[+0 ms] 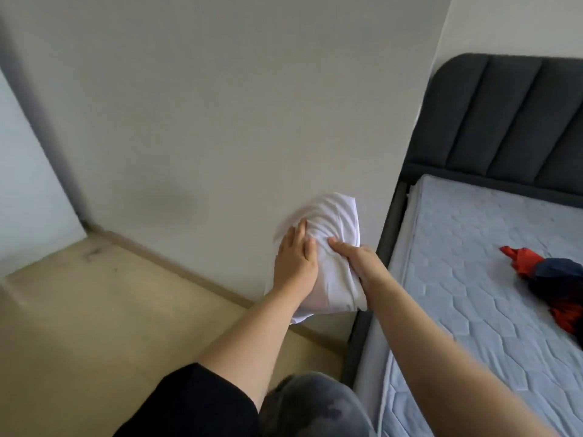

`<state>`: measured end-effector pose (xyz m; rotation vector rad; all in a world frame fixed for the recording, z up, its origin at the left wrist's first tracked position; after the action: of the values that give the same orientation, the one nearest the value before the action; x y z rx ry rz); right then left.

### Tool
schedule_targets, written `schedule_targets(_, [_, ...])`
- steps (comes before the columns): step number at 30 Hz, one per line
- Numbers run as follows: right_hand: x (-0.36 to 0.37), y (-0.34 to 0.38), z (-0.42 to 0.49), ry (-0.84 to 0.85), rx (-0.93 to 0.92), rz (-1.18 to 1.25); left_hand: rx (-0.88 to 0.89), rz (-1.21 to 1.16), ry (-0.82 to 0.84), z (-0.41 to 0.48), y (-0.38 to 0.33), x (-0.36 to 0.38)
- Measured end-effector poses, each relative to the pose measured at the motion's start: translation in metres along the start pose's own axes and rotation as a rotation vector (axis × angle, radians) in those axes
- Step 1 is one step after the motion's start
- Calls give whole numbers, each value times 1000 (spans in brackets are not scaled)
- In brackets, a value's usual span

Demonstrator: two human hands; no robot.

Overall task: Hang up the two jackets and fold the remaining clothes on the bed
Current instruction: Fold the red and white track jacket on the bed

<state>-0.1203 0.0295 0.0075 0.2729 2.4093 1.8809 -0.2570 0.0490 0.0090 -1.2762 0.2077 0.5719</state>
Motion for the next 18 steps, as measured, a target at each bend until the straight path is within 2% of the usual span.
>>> schedule_targets(11, [331, 19, 92, 330, -5, -50, -112, 50, -301, 150, 165, -234])
schedule_targets(15, [428, 62, 108, 417, -10, -61, -159, 109, -385, 205, 177, -315])
schedule_targets(18, [488, 115, 98, 484, -2, -74, -182, 155, -426, 233, 156, -383])
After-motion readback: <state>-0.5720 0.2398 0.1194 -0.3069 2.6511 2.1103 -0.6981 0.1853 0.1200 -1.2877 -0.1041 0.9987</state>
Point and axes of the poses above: each hand's wrist, its own z-axis towards the middle knuckle, its own x-axis out of the palm, y = z × x, the point moved 8 cm from there along z, towards the middle knuckle, and after that the axes turned 7 degrees about -y, right-handed, at the moved point
